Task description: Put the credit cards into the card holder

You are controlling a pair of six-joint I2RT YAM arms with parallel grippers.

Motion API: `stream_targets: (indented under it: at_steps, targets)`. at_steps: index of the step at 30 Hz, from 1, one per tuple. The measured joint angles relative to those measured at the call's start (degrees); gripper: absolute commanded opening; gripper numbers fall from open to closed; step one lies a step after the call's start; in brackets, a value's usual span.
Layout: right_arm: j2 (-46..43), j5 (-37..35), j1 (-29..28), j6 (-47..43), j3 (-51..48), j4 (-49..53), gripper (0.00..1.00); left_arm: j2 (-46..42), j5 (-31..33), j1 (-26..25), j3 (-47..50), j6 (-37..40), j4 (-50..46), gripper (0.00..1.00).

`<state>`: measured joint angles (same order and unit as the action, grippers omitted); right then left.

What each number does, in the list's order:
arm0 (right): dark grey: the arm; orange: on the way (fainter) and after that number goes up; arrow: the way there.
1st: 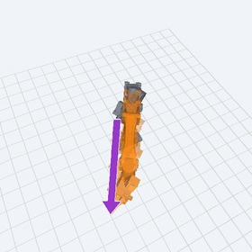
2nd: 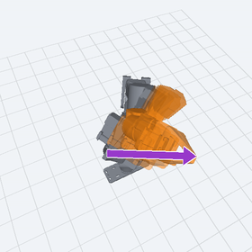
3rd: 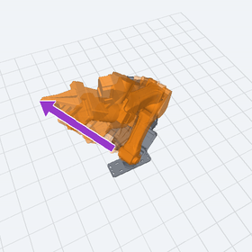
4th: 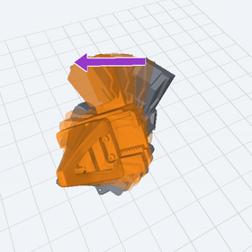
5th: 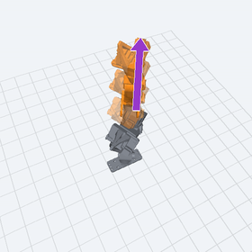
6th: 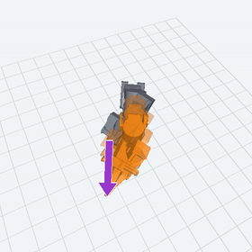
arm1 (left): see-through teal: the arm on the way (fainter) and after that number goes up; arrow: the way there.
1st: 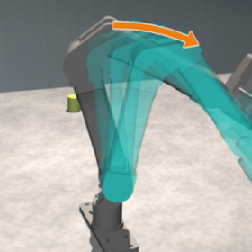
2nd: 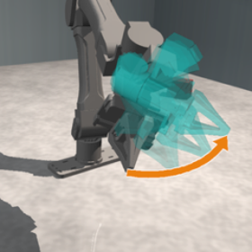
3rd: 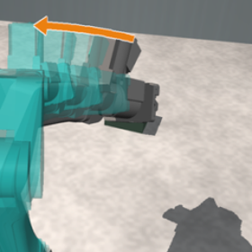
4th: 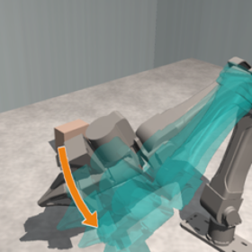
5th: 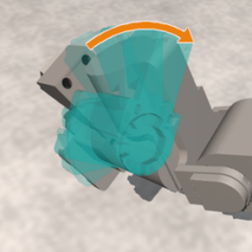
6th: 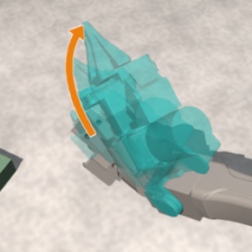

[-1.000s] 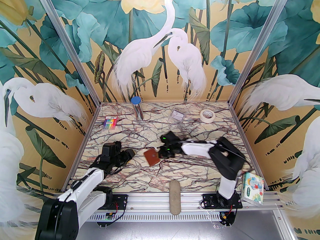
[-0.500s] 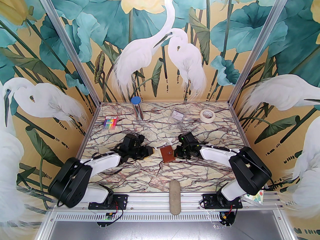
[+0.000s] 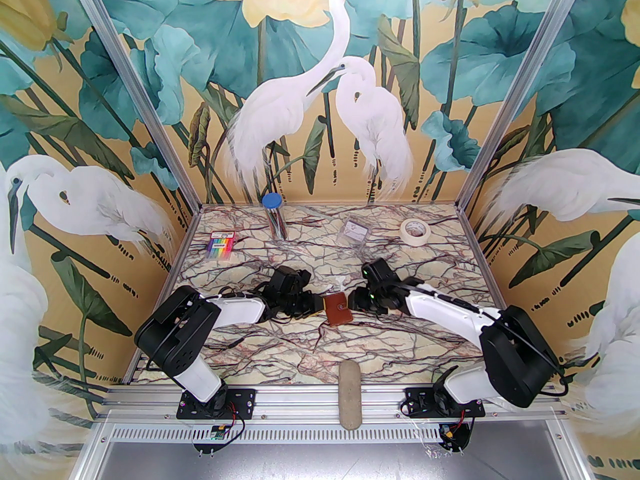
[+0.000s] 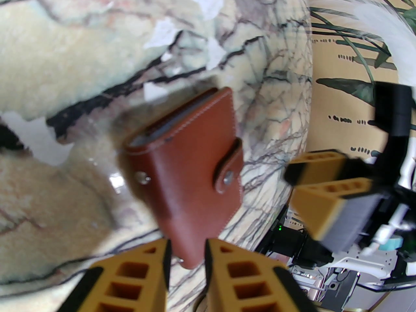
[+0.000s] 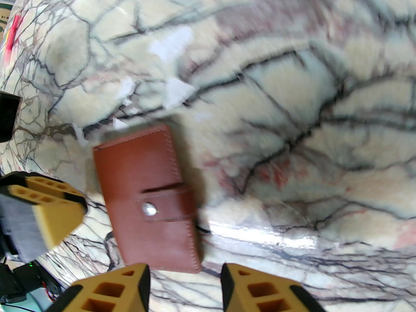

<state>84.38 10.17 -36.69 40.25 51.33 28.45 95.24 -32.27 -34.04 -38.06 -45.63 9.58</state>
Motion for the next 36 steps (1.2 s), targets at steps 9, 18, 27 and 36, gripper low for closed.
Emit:
stream_targets:
  at_steps: [9, 18, 27, 36]
  targets:
    - [13.5, -8.2, -5.8, -1.5, 16.9, 10.9, 0.33, 1.5, 2.0, -2.3, 0.1, -2.9, 1.6, 0.17]
    - [21.9, -11.1, -7.9, -2.4, 23.4, 16.8, 0.28, 1.9, 3.5, -2.8, 1.3, -4.3, 2.9, 0.15]
    - [23.6, -11.7, -9.0, -2.4, 23.8, 18.5, 0.3, 1.9, 4.7, -2.8, 2.3, -4.4, 3.3, 0.15]
    - [23.6, -11.7, -10.1, -2.4, 23.8, 18.9, 0.3, 1.9, 4.9, -2.8, 2.4, -4.6, 3.3, 0.14]
